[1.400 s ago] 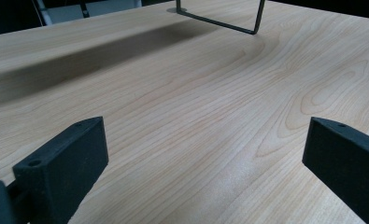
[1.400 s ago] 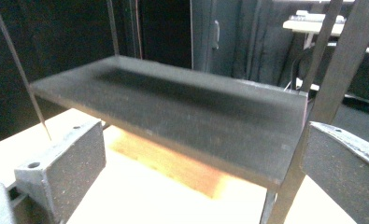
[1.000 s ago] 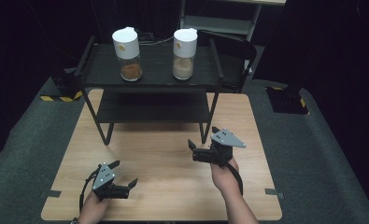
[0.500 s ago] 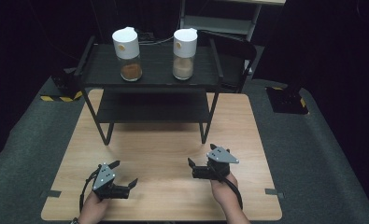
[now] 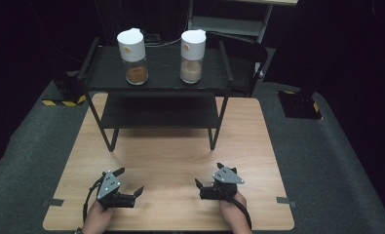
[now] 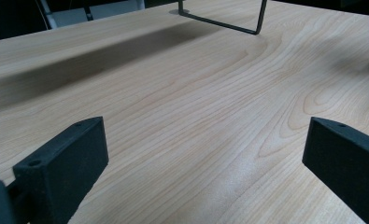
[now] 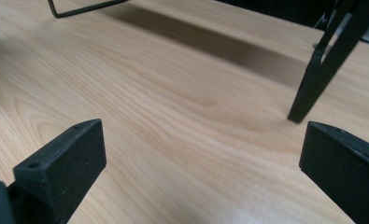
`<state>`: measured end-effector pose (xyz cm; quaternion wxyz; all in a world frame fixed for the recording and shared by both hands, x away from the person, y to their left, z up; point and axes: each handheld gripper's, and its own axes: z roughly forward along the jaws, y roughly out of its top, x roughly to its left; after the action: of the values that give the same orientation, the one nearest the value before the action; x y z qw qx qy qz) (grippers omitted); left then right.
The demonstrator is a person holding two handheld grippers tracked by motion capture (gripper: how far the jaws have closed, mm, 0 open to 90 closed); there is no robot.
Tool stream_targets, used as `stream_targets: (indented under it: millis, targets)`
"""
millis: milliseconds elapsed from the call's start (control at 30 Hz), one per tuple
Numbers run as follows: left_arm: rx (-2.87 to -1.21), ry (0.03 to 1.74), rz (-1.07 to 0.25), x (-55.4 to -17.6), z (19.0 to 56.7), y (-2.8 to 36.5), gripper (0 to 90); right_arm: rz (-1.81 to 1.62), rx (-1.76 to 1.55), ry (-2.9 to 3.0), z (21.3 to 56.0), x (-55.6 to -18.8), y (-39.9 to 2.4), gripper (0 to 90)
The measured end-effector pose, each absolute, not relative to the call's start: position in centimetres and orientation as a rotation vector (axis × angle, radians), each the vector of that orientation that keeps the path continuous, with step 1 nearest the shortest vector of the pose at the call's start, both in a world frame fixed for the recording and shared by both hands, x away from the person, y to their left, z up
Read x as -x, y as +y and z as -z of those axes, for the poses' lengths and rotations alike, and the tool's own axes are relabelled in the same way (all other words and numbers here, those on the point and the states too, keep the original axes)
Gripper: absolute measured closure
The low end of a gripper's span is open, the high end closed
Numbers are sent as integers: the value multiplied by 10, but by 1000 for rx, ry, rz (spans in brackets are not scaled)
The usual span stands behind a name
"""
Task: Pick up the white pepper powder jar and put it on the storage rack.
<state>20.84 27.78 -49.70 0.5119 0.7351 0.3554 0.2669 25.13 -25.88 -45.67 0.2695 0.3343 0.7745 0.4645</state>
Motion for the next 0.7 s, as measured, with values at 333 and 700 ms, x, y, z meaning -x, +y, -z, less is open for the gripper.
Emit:
stream_targets:
  millis: [333,700]
  targets:
    - [-1769,856,-646,-208,497,277,5,-1230,-949,2040,470,-238,-265,0]
    - [-1760,847,-653,-206,499,278,5,-1233,-970,2034,473,-231,-270,0]
